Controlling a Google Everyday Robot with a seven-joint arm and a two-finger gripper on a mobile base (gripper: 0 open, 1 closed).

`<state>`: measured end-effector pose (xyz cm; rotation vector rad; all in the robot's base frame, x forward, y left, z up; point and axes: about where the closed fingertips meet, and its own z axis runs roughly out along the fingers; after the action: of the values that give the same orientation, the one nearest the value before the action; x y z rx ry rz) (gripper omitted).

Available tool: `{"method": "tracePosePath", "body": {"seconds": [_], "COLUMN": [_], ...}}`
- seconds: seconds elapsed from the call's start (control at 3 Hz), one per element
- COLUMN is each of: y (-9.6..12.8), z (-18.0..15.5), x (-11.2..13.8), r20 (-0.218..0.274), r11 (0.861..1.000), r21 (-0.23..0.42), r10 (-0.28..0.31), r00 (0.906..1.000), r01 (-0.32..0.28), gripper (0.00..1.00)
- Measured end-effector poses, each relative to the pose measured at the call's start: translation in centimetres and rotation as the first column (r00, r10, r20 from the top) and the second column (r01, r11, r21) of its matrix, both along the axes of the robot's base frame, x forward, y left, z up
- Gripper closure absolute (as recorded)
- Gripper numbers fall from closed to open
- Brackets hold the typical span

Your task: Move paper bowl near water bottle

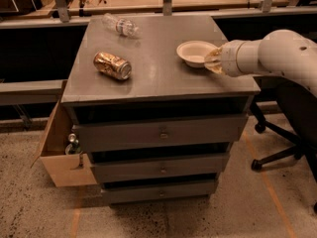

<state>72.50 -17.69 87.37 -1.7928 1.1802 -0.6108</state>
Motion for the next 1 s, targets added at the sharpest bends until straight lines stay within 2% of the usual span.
{"method": "tracePosePath", "body": {"seconds": [0.33, 0.67, 1.0], "y": [0.9, 2.5, 4.6], "z": [0.5, 1.7, 3.5], "x": [1.4, 4.5, 8.7], "r20": [0.017, 0.064, 0.131], "r11": [0.999, 0.991, 0.981], "r21": [-0.039, -0.108, -0.154], "r10": [0.031, 0.089, 0.140], "r00": [0.9994, 0.9939, 0.9814], "r01": [-0.030, -0.082, -0.120], "gripper": [1.00, 1.00, 1.00]}}
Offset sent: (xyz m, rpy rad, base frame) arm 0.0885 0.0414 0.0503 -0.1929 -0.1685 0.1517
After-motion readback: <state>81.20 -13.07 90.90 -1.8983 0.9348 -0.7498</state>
